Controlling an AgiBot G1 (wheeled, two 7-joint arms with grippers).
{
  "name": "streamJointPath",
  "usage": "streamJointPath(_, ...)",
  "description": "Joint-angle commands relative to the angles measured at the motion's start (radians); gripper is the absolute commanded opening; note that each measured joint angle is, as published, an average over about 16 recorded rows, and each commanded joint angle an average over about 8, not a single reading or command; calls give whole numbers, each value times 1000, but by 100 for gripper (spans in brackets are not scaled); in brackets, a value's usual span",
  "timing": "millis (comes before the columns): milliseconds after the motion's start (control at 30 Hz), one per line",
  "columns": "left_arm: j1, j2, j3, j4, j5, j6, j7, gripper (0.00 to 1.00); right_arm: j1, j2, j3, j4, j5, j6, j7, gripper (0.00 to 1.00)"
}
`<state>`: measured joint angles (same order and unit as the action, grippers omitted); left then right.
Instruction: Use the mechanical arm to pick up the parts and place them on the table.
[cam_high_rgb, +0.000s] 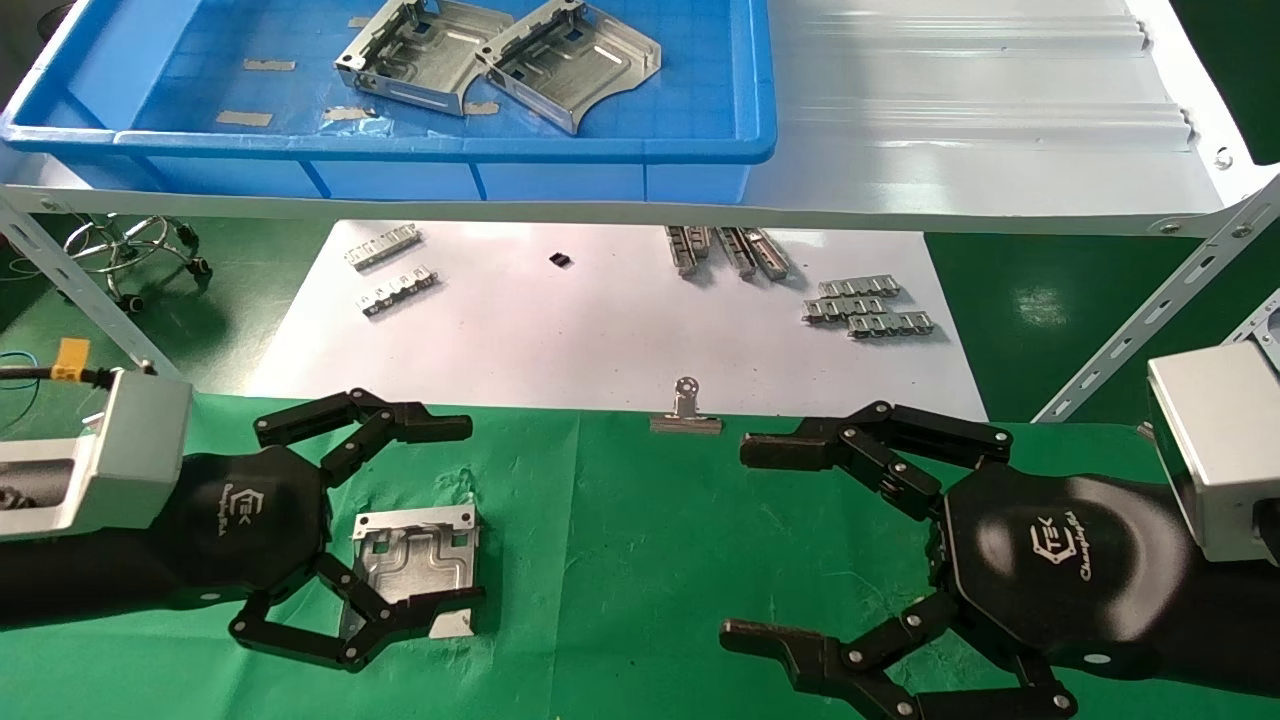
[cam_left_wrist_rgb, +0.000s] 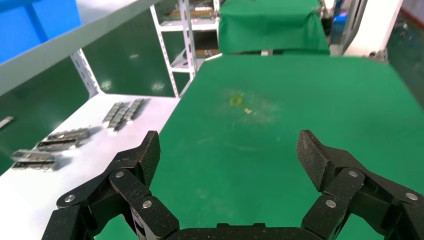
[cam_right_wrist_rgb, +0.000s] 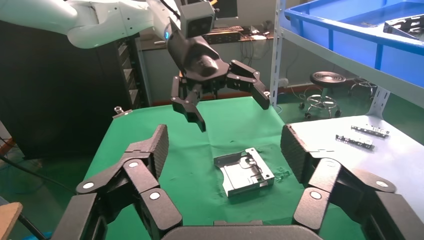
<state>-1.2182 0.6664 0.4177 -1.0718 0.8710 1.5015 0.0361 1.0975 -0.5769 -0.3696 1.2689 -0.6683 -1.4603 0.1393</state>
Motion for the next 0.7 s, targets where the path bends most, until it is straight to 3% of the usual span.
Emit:
streamJointPath(33,15,-6,-14,-22,-15,-1,-23,100,0,0,0,0,0,0,0,100)
streamJointPath(700,151,-58,-145,-224,-148,-5,-232,100,0,0,0,0,0,0,0,100)
